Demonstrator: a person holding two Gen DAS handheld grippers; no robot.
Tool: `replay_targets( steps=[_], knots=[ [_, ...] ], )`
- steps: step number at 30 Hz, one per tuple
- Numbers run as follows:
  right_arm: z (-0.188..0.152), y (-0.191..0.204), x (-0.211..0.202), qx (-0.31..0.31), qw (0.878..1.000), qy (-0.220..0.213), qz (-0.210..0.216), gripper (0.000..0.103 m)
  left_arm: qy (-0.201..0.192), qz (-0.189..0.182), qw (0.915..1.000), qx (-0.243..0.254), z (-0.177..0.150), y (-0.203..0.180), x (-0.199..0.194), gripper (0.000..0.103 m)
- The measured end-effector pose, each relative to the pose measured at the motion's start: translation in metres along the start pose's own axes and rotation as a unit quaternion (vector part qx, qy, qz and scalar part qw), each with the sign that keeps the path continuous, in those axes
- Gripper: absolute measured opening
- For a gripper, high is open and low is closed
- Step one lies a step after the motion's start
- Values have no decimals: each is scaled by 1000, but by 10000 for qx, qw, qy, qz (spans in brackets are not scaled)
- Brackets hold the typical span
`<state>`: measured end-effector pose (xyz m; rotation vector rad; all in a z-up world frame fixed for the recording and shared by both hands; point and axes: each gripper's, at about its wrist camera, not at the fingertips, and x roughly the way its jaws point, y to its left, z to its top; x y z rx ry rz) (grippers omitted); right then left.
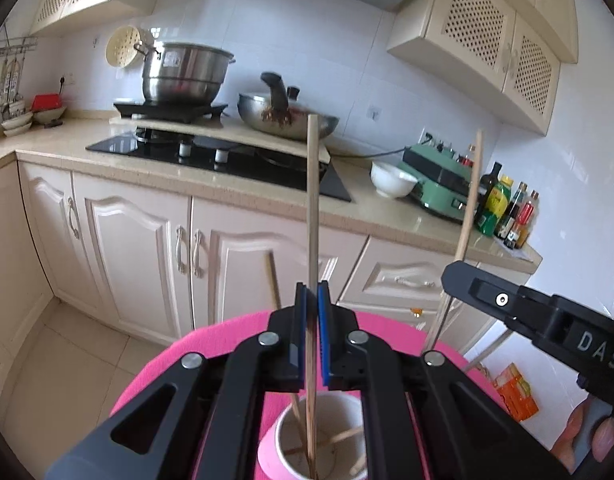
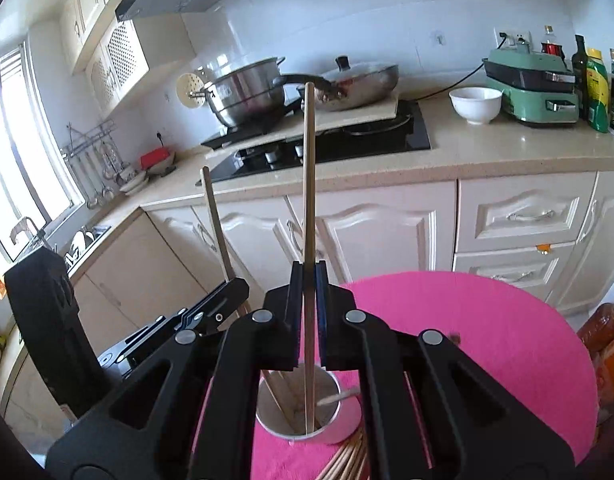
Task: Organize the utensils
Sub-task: 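Lift the chopstick with the left gripper and release it into the pink cup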
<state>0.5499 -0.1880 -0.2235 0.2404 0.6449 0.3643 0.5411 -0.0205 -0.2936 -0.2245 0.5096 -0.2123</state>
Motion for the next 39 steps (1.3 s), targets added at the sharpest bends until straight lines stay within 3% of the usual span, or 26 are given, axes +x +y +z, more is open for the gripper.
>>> replay_targets(
  steps=[18,21,26,36,39],
  knots=[
    [-46,4,-22,-190,9988,435,-140,7,508,111,9985,139,-38,2,-41,7],
    [-51,5,-24,-197,9985,492,-130,7,598,148,9981,65,-44,3,-46,19],
    [-57,8,-26,-240,9981,558,-136,7,697,183,9974,-5,-50,2,-54,30],
    [-62,12,-32,-292,9974,645,-156,8,821,372,9959,-45,-57,4,-70,35],
    [-62,12,-36,-305,9973,633,-193,14,920,425,9948,-57,-62,6,-72,36]
  ],
)
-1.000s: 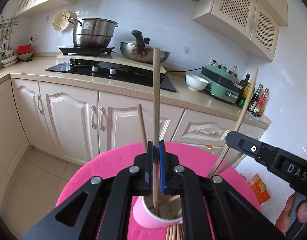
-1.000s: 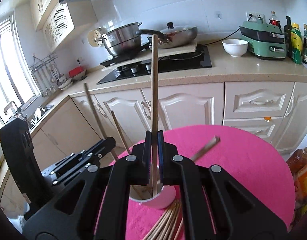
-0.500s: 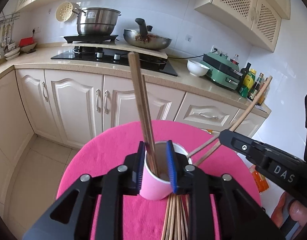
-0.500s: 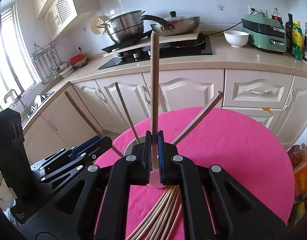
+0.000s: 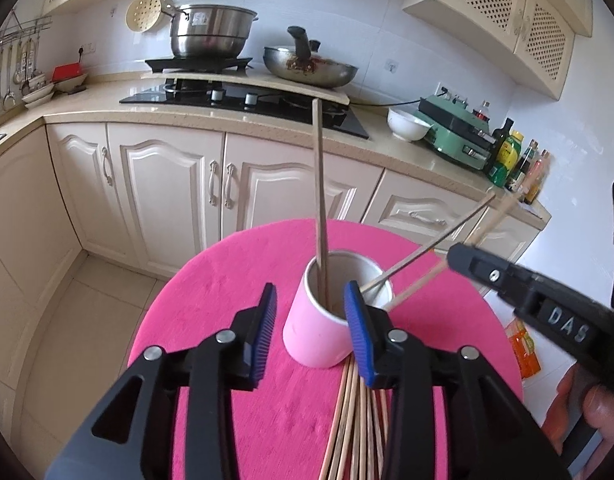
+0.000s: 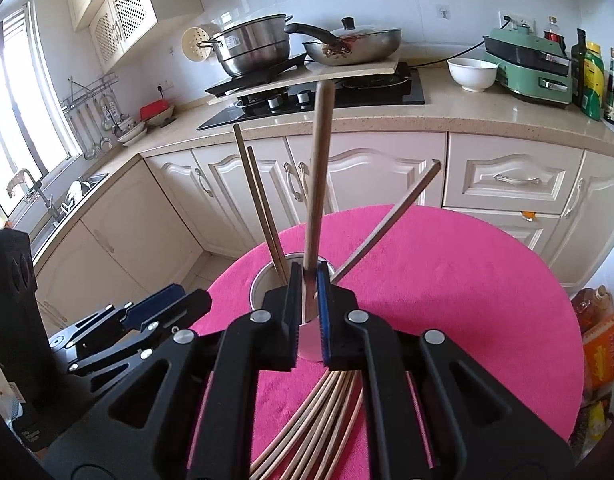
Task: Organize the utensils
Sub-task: 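Lift the chopstick with the left gripper and release it into the pink cup, then lower the left gripper to the pile and grasp a chopstick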
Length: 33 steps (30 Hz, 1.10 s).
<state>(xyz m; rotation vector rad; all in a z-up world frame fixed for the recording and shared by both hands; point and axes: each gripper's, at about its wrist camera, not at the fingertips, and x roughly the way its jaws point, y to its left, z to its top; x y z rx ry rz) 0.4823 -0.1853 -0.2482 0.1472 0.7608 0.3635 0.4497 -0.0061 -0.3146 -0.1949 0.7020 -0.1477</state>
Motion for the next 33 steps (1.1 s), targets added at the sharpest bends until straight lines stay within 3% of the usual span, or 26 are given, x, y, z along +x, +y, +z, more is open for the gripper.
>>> replay_targets(
  steps=[3,7,12,20,33],
  knots=[
    [0,-1,-6,-5,10000,-46,-11,26,152,14,9999,11,-5,1,1,37],
    [-3,-7,-16,-44,9999,-90,-54,27,402,40,9991,140,-19,0,4,37],
    [-20,-22,-18,0,9996,141,-241,26,1019,-15,9942,349,-44,-5,18,37],
    [-69,-52,-1,411,9934,947,-503,27,2170,-20,9717,939,-83,-21,57,37],
    [-104,-65,13,644,9857,1473,-501,26,2866,358,9434,1630,-108,-32,85,37]
  ],
)
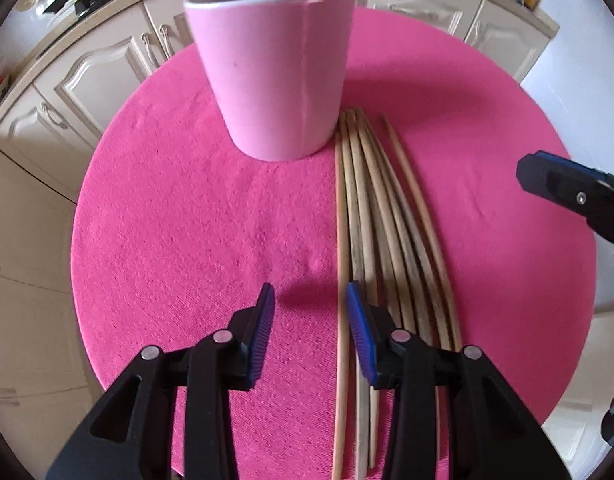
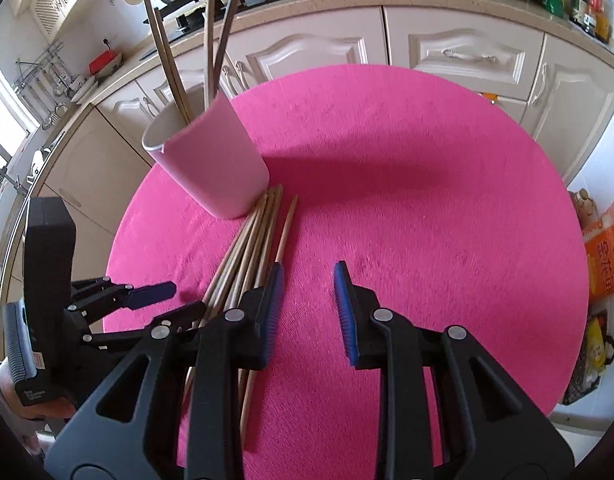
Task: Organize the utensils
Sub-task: 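Lower the left gripper to the pile and grasp a chopstick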
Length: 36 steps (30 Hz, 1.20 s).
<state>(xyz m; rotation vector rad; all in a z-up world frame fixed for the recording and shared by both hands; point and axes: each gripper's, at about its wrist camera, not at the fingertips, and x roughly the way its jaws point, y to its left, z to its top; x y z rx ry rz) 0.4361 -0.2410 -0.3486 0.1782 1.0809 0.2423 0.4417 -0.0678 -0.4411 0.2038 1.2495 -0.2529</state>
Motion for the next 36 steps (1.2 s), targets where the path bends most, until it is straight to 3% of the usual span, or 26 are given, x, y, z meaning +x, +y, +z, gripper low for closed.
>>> replay_targets(
  steps=[7,10,14,19,26,36],
  knots=[
    [-1,-5,5,81,9998,164,-38,26,397,359,9982,255,16,-13,12,38],
    [0,-4,11,90,9996,282,-30,26,513,244,9983,139,23,-10,14,35],
    [2,-1,22,158,9983,567,41,26,617,-190,9975,-285,21,10,11,8],
    [4,5,45,332,9938,1029,267,26,715,-559,9946,-493,4,28,5,6],
    [11,18,68,264,9887,1470,143,26,818,-806,9911,-671,-24,43,1,6],
    [21,27,72,131,9846,1733,-207,22,1102,-814,9870,-837,-12,45,9,7]
  ],
)
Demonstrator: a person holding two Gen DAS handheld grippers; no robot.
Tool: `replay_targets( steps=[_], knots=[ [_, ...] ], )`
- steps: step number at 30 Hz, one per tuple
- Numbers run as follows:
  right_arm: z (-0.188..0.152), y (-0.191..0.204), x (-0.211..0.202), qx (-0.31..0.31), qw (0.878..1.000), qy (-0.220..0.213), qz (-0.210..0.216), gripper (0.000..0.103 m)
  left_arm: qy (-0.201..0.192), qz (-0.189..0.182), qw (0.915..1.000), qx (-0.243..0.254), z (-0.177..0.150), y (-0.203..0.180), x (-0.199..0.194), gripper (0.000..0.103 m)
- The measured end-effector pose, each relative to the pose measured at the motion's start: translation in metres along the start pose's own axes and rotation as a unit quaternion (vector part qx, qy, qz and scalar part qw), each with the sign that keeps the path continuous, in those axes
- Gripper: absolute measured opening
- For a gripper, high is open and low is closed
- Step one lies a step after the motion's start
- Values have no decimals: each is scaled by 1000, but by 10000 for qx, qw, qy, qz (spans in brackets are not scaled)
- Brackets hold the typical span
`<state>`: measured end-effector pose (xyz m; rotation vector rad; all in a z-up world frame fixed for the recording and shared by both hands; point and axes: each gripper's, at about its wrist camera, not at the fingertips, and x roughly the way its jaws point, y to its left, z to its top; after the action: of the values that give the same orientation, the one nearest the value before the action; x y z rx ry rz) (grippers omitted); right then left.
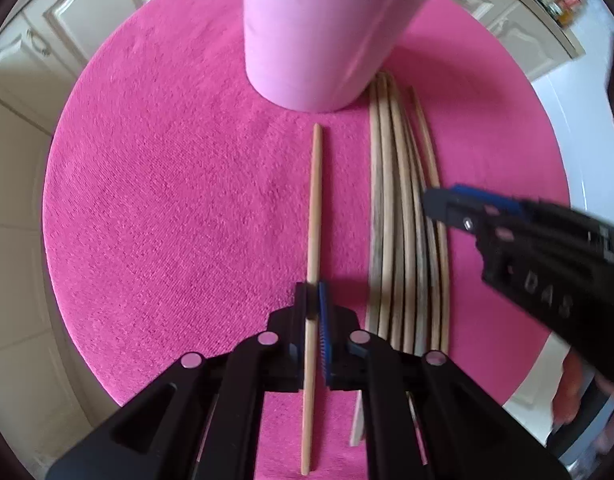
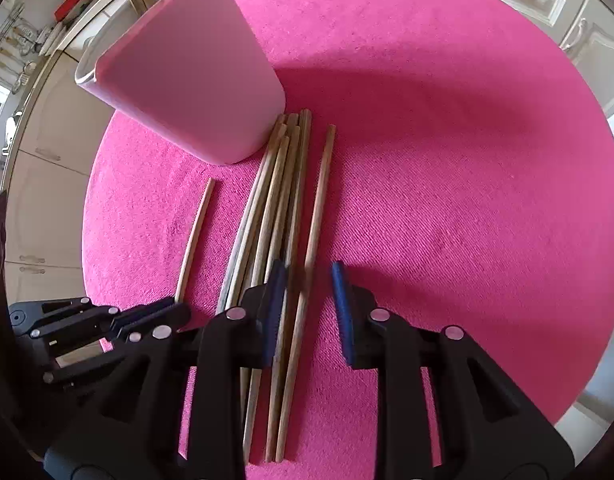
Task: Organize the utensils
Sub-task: 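Lower the left gripper to the pile and grasp a chopstick, then lift the chopstick with the left gripper and insert it into the pink cup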
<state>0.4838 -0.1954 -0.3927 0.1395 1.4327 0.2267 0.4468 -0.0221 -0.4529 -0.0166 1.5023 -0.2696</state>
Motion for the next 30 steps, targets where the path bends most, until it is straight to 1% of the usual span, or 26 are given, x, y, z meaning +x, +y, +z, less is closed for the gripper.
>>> replay_targets(
  steps=[5,6,11,13,15,17,19,21,22,23,25,28,30],
  knots=[
    [-6,-6,-7,185,9997,-1,166,19,127,-24,9999,-107,12,0,1,7],
    [-6,-6,-8,191,9997,-6,126,19,123,-12,9999,-92,15,6,1,7],
    [-10,-10,-7,225,9997,48,-71,19,163,54,9998,-85,26,-4,6,7],
    [-9,-10,-6,248,9996,77,-93,19,231,85,9997,-36,35,-11,8,7],
    [-7,-8,-5,175,9995,119,-233,19,311,105,9995,-3,40,-15,10,7],
    [1,5,-2,-26,9985,245,-493,20,334,149,9993,14,45,-19,11,7],
    [6,12,-1,-156,9972,340,-652,20,273,206,9994,40,46,-25,12,7],
    [6,15,-2,-268,9965,303,-734,19,184,266,9995,61,43,-29,11,6],
    [7,15,-2,-303,9963,295,-753,17,141,290,9994,87,42,-30,10,6],
    [6,15,-3,-348,9961,275,-760,16,128,305,9994,98,39,-32,11,6],
    [3,13,-5,-295,9970,258,-662,7,80,293,9995,66,34,-32,10,6],
    [-2,-9,-12,-50,9991,263,-332,6,-58,245,9997,36,26,-28,5,6],
    [-5,-19,-18,1,9994,248,-256,6,-217,205,9995,83,21,-29,-2,6]
  ],
)
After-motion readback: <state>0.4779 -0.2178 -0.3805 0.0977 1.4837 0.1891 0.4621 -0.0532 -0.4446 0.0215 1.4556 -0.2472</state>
